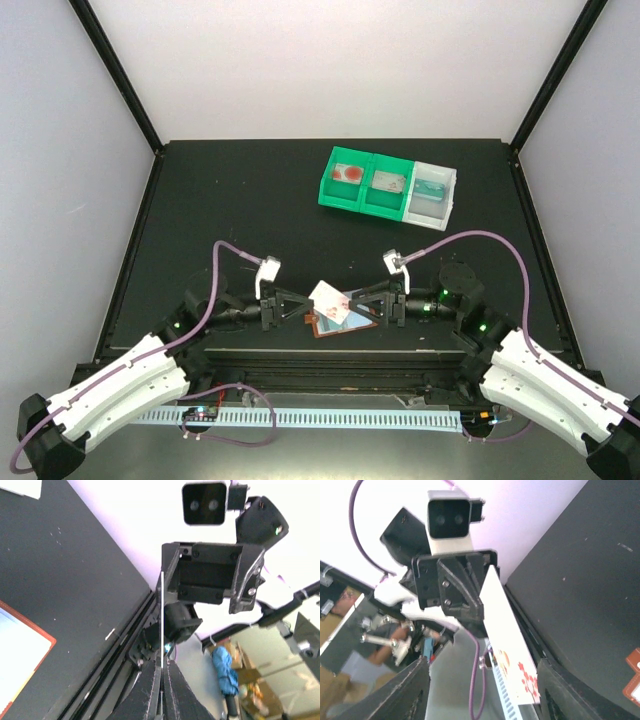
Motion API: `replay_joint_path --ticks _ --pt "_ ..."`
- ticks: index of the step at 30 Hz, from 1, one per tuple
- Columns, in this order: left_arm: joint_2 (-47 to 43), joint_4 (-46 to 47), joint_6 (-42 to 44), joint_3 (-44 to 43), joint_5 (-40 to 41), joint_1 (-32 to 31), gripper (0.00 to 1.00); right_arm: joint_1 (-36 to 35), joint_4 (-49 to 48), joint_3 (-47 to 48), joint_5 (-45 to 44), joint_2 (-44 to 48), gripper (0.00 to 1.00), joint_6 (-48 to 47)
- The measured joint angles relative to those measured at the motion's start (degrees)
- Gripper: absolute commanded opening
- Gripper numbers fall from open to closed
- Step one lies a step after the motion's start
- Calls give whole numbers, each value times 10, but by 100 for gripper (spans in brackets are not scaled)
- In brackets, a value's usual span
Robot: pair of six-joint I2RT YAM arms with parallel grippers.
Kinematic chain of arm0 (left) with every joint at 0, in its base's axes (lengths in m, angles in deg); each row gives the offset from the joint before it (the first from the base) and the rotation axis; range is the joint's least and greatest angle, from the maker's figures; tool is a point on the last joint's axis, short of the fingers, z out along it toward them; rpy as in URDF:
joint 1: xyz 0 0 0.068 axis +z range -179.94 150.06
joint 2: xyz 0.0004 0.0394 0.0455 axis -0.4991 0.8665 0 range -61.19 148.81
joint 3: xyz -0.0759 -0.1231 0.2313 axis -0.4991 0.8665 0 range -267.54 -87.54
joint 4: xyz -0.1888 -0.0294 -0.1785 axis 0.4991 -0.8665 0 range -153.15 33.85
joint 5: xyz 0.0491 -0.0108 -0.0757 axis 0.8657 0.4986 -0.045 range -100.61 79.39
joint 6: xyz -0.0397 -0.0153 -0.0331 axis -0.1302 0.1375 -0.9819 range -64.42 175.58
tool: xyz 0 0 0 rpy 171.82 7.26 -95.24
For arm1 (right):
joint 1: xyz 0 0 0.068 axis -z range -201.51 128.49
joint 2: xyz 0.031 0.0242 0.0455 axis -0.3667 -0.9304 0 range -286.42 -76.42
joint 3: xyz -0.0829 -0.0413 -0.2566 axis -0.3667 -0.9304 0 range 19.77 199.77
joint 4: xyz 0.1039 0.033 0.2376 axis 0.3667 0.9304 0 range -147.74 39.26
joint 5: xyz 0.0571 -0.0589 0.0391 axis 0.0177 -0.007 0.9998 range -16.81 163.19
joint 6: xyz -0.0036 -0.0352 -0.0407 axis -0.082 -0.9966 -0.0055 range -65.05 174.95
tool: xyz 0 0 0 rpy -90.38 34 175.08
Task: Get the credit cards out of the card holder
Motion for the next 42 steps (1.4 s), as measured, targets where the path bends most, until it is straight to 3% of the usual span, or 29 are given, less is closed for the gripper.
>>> replay_joint_path --ticks 12,22,29,33,38,40,42 --pt "-57 113 -126 42 141 0 2 0 -137 -43 -92 -24 57 150" --pt "-26 177 -168 50 168 -1 2 -14 -196 -17 -115 -84 52 178" --pt "-11 205 -178 60 176 -1 2 -31 -226 -7 -124 -128 33 191" --pt "-15 207 -178 65 184 -1 2 -37 -231 -7 -132 -130 15 195" --pt "-20 208 -178 65 194 -1 2 -40 -237 -7 -142 -130 12 200" --pt "-22 211 -178 66 196 -2 2 -40 -237 -7 -142 -130 3 200" --pt "-22 215 -178 67 199 -2 2 -40 -238 -7 -142 -130 1 200"
